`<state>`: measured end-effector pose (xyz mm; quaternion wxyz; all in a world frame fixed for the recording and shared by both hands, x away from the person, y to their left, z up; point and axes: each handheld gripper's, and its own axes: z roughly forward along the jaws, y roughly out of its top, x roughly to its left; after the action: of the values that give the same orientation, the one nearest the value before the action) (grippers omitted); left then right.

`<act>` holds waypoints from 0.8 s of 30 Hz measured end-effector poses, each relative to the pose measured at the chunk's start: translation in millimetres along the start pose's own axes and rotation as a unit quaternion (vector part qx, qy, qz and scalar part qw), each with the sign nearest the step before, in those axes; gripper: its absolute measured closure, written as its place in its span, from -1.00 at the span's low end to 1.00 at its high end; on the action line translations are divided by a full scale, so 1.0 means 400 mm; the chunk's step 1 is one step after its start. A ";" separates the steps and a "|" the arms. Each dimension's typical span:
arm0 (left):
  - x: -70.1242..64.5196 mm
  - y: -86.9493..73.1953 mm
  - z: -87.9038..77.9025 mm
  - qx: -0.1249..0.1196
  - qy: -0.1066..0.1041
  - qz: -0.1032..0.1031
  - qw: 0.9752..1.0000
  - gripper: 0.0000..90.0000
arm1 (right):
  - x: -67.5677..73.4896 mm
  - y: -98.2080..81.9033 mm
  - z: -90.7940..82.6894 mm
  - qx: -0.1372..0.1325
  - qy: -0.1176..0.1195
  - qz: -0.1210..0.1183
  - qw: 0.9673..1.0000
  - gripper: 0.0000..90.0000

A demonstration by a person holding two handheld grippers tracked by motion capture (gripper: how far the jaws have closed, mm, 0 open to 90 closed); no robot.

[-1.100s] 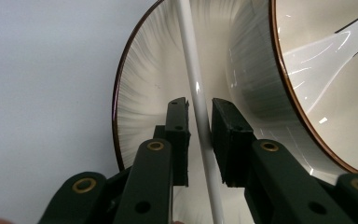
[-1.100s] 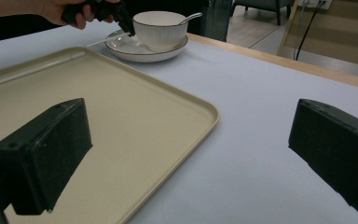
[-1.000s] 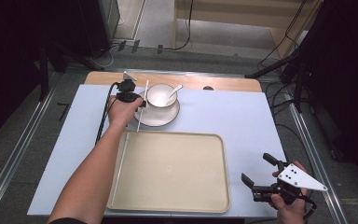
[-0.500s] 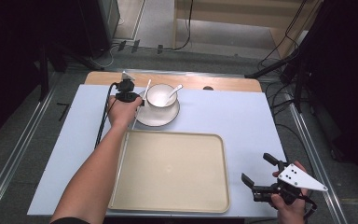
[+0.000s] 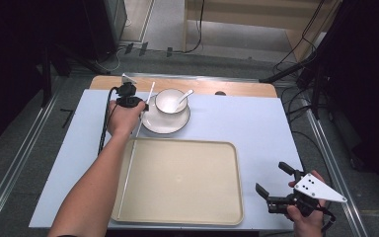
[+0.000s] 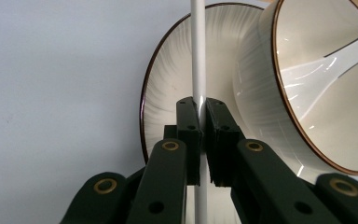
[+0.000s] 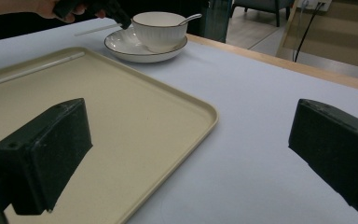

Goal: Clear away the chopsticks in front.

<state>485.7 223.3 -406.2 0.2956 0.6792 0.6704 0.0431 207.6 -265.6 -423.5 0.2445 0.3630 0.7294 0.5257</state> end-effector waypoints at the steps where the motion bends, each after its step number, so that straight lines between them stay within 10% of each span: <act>1: 0.000 -0.001 -0.002 -0.001 0.002 0.001 1.000 0.92 | 0.000 0.000 0.000 0.000 0.000 -0.001 1.000 -1.00; 24: 0.001 -0.060 -0.081 -0.005 -0.012 0.000 1.000 0.91 | 0.003 0.001 0.000 0.000 0.006 -0.002 1.000 -1.00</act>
<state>449.8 233.0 -390.9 0.3073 0.6781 0.6666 0.0383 207.2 -264.6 -423.0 0.2410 0.3587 0.7313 0.5277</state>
